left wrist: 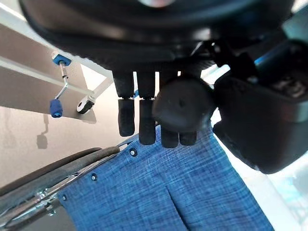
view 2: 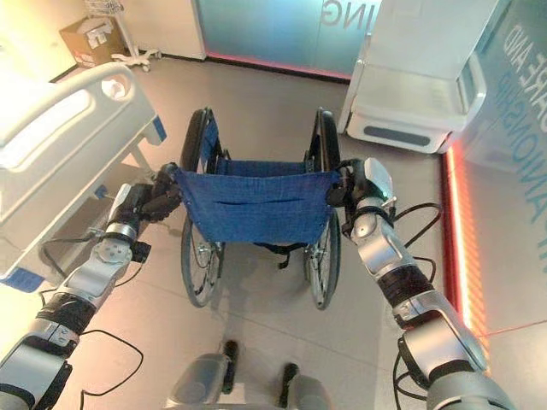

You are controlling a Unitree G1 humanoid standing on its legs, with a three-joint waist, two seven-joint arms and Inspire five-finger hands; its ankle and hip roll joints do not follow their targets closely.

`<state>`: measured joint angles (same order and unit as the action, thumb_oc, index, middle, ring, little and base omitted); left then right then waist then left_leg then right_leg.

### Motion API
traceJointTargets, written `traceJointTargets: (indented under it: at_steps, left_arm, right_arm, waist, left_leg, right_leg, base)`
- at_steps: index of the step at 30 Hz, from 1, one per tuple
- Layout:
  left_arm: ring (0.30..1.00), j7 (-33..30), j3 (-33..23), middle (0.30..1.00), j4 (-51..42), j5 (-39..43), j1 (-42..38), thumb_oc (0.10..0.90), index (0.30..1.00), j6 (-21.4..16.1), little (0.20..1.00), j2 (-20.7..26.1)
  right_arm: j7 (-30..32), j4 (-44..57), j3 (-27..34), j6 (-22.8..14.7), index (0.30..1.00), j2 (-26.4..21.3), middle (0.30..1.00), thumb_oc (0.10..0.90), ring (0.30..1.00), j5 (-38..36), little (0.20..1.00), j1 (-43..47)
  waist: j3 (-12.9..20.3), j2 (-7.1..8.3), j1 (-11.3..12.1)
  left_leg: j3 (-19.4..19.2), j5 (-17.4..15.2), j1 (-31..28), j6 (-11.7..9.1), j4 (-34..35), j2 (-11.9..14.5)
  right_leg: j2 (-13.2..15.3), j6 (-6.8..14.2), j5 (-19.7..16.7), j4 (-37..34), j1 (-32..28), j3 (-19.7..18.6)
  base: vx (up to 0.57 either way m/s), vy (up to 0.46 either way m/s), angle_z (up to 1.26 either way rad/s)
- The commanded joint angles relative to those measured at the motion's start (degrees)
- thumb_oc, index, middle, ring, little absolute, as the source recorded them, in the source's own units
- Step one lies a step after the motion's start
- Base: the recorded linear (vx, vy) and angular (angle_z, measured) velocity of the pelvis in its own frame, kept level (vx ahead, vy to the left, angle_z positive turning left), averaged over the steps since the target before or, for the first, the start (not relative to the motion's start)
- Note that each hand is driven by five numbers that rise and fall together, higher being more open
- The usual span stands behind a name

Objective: Push the wheelchair next to the bed

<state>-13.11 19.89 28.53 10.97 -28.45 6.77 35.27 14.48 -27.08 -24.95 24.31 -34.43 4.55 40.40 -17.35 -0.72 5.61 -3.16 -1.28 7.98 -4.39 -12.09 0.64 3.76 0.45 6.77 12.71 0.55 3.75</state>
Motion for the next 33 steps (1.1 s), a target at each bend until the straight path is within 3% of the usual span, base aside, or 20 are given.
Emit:
traceJointTargets:
  at_steps: [1,6,12,18,20,22,23,24,25,29,31,33]
  left_arm:
    - [0.3,0.3,0.0,0.3,1.5,-3.2,-0.4,0.4,0.3,-2.4,0.3,-1.2]
    - [0.3,0.1,-0.3,0.3,-0.6,-5.0,-0.4,0.4,0.3,-2.0,0.3,-0.3]
    - [0.3,0.6,-0.6,0.3,-1.9,-5.9,-1.1,0.4,0.3,-2.1,0.3,0.4]
    - [0.3,1.7,-1.4,0.3,-5.3,-8.1,0.6,0.4,0.3,-2.5,0.3,1.5]
    - [0.3,1.2,-1.4,0.3,-6.2,-8.7,2.6,0.4,0.3,-3.8,0.3,1.9]
    - [0.3,0.8,-1.1,0.3,-5.8,-8.5,2.6,0.4,0.3,-4.4,0.3,1.9]
    - [0.3,0.4,-0.6,0.3,-5.6,-8.1,2.3,0.4,0.3,-5.4,0.3,1.6]
    - [0.3,0.7,-0.4,0.3,-5.3,-7.9,1.5,0.4,0.3,-5.6,0.3,1.6]
    - [0.3,0.8,0.0,0.3,-4.7,-7.8,0.6,0.4,0.3,-5.8,0.3,1.4]
    - [0.3,0.5,1.3,0.3,-2.9,-6.9,-2.2,0.4,0.3,-5.3,0.3,0.8]
    - [0.3,0.8,1.1,0.3,-2.3,-6.7,-2.8,0.4,0.3,-5.4,0.3,0.8]
    - [0.3,2.0,0.9,0.3,-1.4,-6.4,-5.1,0.4,0.3,-5.1,0.3,1.3]
  right_arm:
    - [-3.4,-1.0,-3.4,-4.4,0.3,1.3,0.3,0.4,0.3,0.2,0.3,-6.6]
    - [-2.9,0.1,-1.1,-5.4,0.3,0.7,0.3,0.4,0.3,-0.1,0.3,-9.1]
    - [-4.1,-1.9,-1.5,-7.4,0.3,1.6,0.3,0.4,0.3,-0.8,0.3,-6.6]
    - [-4.2,-0.9,-0.1,-10.5,0.3,1.0,0.3,0.4,0.3,-0.6,0.3,-9.2]
    - [-3.7,1.4,0.9,-11.4,0.3,0.7,0.3,0.4,0.3,-0.7,0.3,-12.4]
    - [-3.7,1.8,0.7,-11.1,0.3,0.5,0.3,0.4,0.3,-0.8,0.3,-12.2]
    - [-4.1,2.1,0.6,-10.4,0.3,-0.7,0.3,0.4,0.3,-1.3,0.3,-11.6]
    - [-4.0,1.7,0.5,-10.2,0.3,-1.1,0.3,0.4,0.3,-1.6,0.3,-11.1]
    - [-3.9,1.1,0.3,-10.1,0.3,-1.1,0.3,0.4,0.3,-2.0,0.3,-10.5]
    - [-5.5,-0.1,0.7,-8.1,0.3,-1.8,0.3,0.4,0.3,-2.0,0.3,-8.6]
    - [-6.7,-0.3,0.8,-7.3,0.3,-2.2,0.3,0.4,0.3,-1.6,0.3,-7.6]
    - [-8.7,-3.0,-0.2,-6.1,0.3,-3.5,0.3,0.4,0.3,-1.8,0.3,-3.1]
  waist:
    - [2.3,0.24,-0.6]
    - [3.2,-0.53,-1.1]
    - [3.6,-0.32,-0.2]
    - [5.5,0.36,1.1]
    - [5.8,0.34,0.0]
    - [5.3,-0.04,-1.0]
    - [3.7,-1.22,-3.6]
    - [3.1,-1.12,-4.5]
    - [2.6,-0.58,-5.6]
    - [1.7,0.48,-8.6]
    - [1.6,0.67,-8.8]
    - [1.9,1.82,-8.6]
  left_leg:
    - [-1.3,-0.2,2.3,5.0,-1.9,-3.1]
    - [0.1,-1.2,-3.2,6.1,2.0,-3.6]
    - [1.2,-1.6,-3.8,8.0,3.7,-5.7]
    - [1.6,-2.2,-2.6,10.1,3.3,-7.9]
    - [1.8,-2.9,-4.0,10.7,3.5,-8.1]
    - [1.9,-3.3,-5.1,10.7,3.5,-7.9]
    - [3.7,-4.7,-7.7,10.8,3.6,-7.8]
    - [4.5,-5.6,-8.2,10.9,3.2,-8.4]
    - [5.2,-6.5,-9.1,10.7,2.9,-9.4]
    - [9.1,-10.3,-12.7,10.5,1.6,-10.9]
    - [9.5,-11.0,-12.9,10.5,1.0,-10.9]
    - [9.7,-13.6,-12.0,10.7,-2.3,-10.9]
  right_leg:
    - [-1.3,0.7,3.9,-0.6,-8.0,5.0]
    - [1.0,2.4,3.4,3.7,-5.2,6.7]
    - [2.3,3.7,1.1,6.4,-5.2,5.8]
    - [2.3,4.4,-5.6,18.5,-4.9,3.9]
    - [2.6,5.0,-9.8,21.3,0.1,3.0]
    - [2.3,4.7,-9.1,21.1,3.3,2.5]
    - [1.4,4.0,-8.2,17.5,11.3,1.8]
    - [1.8,4.0,-8.6,14.1,13.4,1.4]
    - [2.7,4.6,-11.3,8.2,16.1,1.5]
    - [3.4,7.1,-16.5,-8.0,18.3,-0.1]
    - [3.3,7.2,-16.9,-8.3,17.8,-0.3]
    - [3.0,6.7,-16.9,-4.3,17.8,-1.0]
  base:
    - [0.31,0.216,-0.41]
    - [0.25,0.191,-0.15]
    - [0.13,0.159,-0.15]
    - [0.16,0.148,0.02]
    - [0.25,0.091,0.08]
    - [0.21,0.03,0.27]
    - [0.29,-0.028,0.17]
    - [0.42,-0.088,0.07]
    - [0.35,-0.145,0.1]
    - [0.41,-0.158,0.7]
    - [0.22,-0.136,0.66]
    - [0.27,-0.257,0.48]
